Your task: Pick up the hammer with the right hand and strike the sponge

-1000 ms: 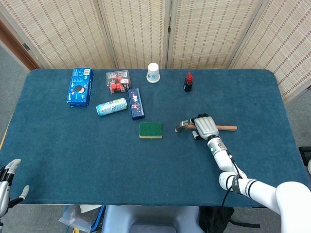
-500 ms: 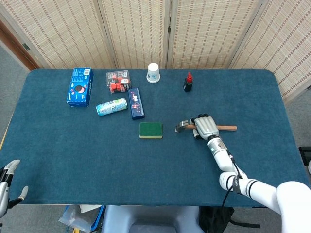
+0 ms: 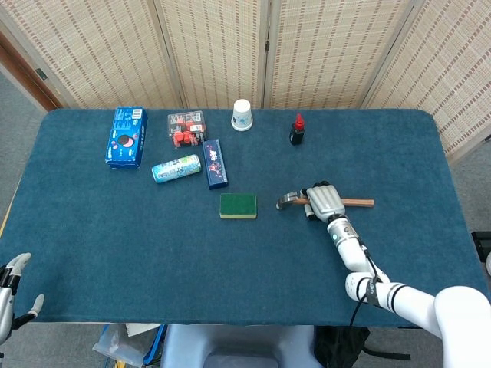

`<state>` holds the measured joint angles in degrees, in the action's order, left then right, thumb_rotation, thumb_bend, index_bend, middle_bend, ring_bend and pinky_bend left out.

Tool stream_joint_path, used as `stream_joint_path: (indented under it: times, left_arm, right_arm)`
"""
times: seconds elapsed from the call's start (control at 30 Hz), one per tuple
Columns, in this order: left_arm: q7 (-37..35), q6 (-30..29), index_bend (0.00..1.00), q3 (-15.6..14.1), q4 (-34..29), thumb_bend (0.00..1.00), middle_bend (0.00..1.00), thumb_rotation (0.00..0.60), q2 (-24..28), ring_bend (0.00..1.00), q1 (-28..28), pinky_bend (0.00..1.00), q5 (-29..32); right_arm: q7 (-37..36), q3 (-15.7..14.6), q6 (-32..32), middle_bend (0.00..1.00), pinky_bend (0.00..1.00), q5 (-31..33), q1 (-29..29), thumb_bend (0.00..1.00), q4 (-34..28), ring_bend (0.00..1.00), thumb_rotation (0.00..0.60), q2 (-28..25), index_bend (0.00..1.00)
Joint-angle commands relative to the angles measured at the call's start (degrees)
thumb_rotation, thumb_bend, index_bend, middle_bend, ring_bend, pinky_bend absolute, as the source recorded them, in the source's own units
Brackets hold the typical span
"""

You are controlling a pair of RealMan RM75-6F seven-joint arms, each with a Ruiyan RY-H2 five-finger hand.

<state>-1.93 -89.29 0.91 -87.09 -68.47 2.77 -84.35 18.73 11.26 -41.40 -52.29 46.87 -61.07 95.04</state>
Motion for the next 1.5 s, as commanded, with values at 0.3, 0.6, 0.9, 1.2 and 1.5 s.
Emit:
stream_joint_path:
  times: [0.3,0.6,0.9,1.2,1.5]
  left_arm:
    - [0.1,0.2,0.08,0.1,0.0,0.32,0.13,0.6,0.0,0.13,0.1,0.05,0.3]
    - [0.1,0.3,0.08,0.1,0.0,0.32,0.13,0.6,-0.1,0.13,0.1,0.05,0.5]
    - [-0.3,0.3,0.08,0.1,0.3,0.32,0.13,0.6,0.0,0.14,0.4,0.05,0.7]
    - [-0.5,0.1,0.08,0.3,0.2,0.32,0.13,0.6,0.2,0.13,0.3,0.05,0.6]
    - [0.1,0.0,0.08,0.3,-0.5,0.32,0.13,0.6,0.6,0.13,0.2,0.05,0.2]
  right_arm:
    - [-0.7,-0.1,0.3,0.51,0.24,-0.3,0.0,0.59,1.1,0.32,0.6,0.6,0.46]
    - [-1.6,-0.1,0.0,0.6,0.41,-1.2,-0.1,0.67,1.3,0.45,0.6,0.8,0.55]
    - [-5.6,1.0,-2.1,0.65,0.64,-4.2,-0.9,0.74,0.1,0.55,0.6,0.4,0.59]
    - [-12.8,2.4,-6.0,0.7,0.73,-9.1,-2.7,0.8,-3.1,0.62,0.6,-1.6,0.62]
    - [-19.3,3.0,-9.5,0.76,0.8,-13.5,-4.8,0.84,-7.4,0.68,0.6,-4.6,0.66]
